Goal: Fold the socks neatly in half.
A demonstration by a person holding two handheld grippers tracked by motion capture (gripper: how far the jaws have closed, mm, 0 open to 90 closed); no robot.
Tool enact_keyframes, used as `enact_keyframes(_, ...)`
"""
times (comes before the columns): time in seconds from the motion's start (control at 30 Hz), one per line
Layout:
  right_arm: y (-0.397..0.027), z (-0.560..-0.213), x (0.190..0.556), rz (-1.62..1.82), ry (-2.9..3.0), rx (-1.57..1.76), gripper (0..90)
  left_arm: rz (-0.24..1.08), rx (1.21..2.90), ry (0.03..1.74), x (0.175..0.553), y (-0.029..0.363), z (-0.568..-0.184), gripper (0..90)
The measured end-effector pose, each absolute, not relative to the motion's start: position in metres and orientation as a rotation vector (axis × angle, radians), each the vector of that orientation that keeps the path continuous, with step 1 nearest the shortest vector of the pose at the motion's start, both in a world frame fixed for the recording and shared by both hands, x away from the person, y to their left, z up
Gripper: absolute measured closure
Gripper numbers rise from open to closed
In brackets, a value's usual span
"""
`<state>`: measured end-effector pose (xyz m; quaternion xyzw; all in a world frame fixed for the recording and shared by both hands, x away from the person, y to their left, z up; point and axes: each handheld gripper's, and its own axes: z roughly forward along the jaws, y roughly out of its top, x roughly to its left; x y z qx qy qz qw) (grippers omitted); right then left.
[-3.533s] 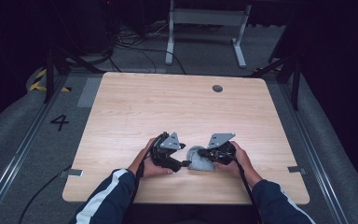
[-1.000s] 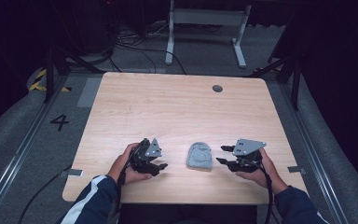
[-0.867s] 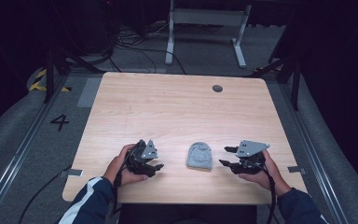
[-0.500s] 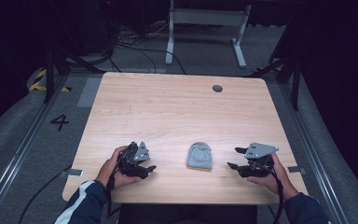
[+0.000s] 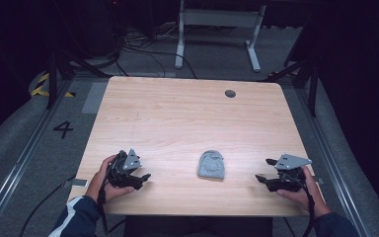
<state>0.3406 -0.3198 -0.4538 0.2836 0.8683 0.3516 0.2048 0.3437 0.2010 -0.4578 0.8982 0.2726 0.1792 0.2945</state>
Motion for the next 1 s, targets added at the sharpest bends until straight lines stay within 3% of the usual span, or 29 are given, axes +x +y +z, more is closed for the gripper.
enact_keyframes(0.43,-0.355,-0.465,0.334,0.935,2.398,0.892,24.1,0.479,2.392,0.821,0.333,0.233,-0.463,20.7)
enact_keyframes(0.83,-0.388,-0.485,0.333,1.018,2.337,1.095,19.8,0.337,2.269,0.907,0.333,0.268,-0.479,18.9)
enact_keyframes(1.0,-0.389,-0.487,0.335,1.037,2.331,1.139,16.9,0.341,2.238,0.893,0.333,0.271,-0.482,17.5)
